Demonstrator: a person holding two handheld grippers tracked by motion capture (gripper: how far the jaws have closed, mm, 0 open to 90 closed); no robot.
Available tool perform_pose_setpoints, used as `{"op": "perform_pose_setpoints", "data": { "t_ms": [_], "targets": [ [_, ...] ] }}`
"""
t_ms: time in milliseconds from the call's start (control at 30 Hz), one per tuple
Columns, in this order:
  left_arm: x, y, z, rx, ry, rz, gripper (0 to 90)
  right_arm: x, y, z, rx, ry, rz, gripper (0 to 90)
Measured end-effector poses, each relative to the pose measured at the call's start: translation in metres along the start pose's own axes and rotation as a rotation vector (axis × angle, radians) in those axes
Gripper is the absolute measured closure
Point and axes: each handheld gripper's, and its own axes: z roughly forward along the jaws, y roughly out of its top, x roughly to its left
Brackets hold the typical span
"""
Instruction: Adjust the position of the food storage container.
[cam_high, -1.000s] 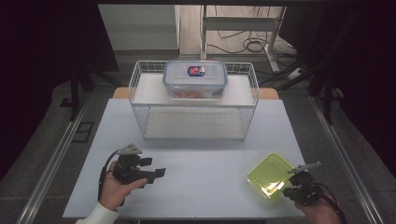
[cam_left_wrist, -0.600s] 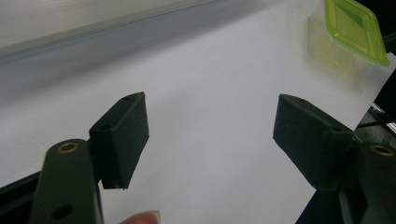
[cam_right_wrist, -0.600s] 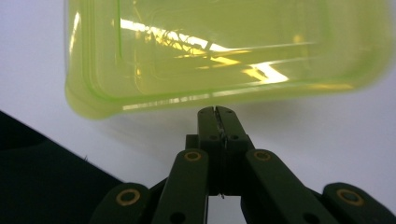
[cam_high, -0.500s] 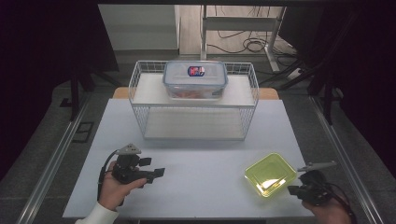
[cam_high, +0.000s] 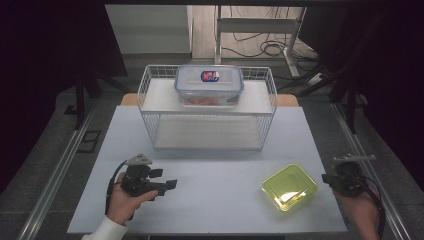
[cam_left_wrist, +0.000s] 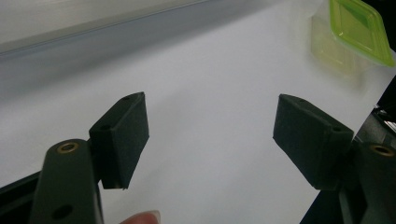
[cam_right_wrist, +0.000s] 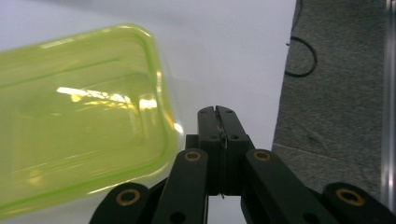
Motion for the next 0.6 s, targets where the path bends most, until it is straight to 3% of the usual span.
{"op": "perform_pose_setpoints", "data": {
  "t_ms": [233,400,600],
  "targets": [
    [0.001,-0.001,-0.005,-0.012,0.004,-0.006,26.2,0.003,-0.003,0.012,0.038,0.003,-0.025,89.4],
    [0.003,-0.001,-0.006,-0.013,0.006,-0.009,26.2,0.016,-0.004,0.013,0.067,0.006,-0.058,89.4],
    [0.004,-0.001,-0.007,-0.015,0.007,-0.007,26.2,0.031,-0.009,0.010,0.093,0.027,-0.063,89.4]
  ]
}}
